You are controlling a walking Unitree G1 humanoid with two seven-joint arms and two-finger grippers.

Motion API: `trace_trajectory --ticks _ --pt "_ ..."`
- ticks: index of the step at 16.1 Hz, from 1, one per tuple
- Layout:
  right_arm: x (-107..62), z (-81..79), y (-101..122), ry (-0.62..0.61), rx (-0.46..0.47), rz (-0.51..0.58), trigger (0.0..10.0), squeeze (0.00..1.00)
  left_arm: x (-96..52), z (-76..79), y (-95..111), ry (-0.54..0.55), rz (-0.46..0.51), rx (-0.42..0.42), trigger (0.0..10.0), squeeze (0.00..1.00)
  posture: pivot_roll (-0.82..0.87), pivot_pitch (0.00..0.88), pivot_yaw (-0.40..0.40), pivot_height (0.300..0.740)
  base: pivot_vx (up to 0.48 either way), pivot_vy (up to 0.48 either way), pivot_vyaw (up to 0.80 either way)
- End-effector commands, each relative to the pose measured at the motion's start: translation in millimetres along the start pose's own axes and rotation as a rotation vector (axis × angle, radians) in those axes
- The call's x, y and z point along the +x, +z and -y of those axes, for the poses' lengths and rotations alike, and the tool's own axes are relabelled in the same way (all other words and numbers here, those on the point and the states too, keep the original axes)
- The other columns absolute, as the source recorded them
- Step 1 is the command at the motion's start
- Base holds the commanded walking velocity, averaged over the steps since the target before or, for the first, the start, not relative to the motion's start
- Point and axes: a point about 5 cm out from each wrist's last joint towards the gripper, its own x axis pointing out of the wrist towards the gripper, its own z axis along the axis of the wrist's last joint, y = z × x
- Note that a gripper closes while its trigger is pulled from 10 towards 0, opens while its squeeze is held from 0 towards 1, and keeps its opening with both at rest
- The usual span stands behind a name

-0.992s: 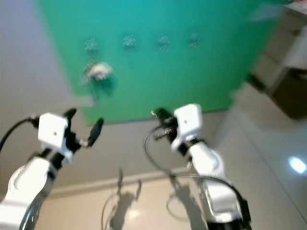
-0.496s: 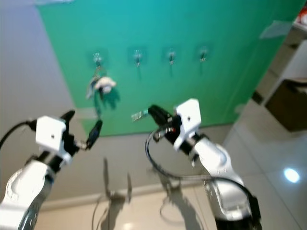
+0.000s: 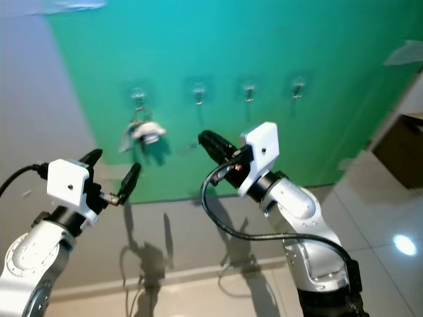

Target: Hang keys on a hook

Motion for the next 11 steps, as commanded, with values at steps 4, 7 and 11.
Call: trace_trajectory --ticks 4,7,11 --pt "-0.3 3.2 8.3 0.031 0.041 0.033 10.0 0.00 2.3 14.1 11.5 -0.112 0.047 0.002 10.0 0.00 0.06 0.000 -0.005 0.740 0.000 0.000 0.00" --pt "3.3 5.0 10.8 0.052 0.060 0.050 10.0 0.00 1.9 16.1 15.9 -0.164 0.064 -0.015 10.0 0.00 0.06 0.000 -0.011 0.740 0.000 0.000 0.00" --pt "8.8 12.5 15.3 0.033 0.080 0.079 10.0 0.00 3.7 18.6 21.3 -0.201 0.078 0.000 10.0 0.00 0.06 0.000 -0.016 0.740 0.000 0.000 0.00"
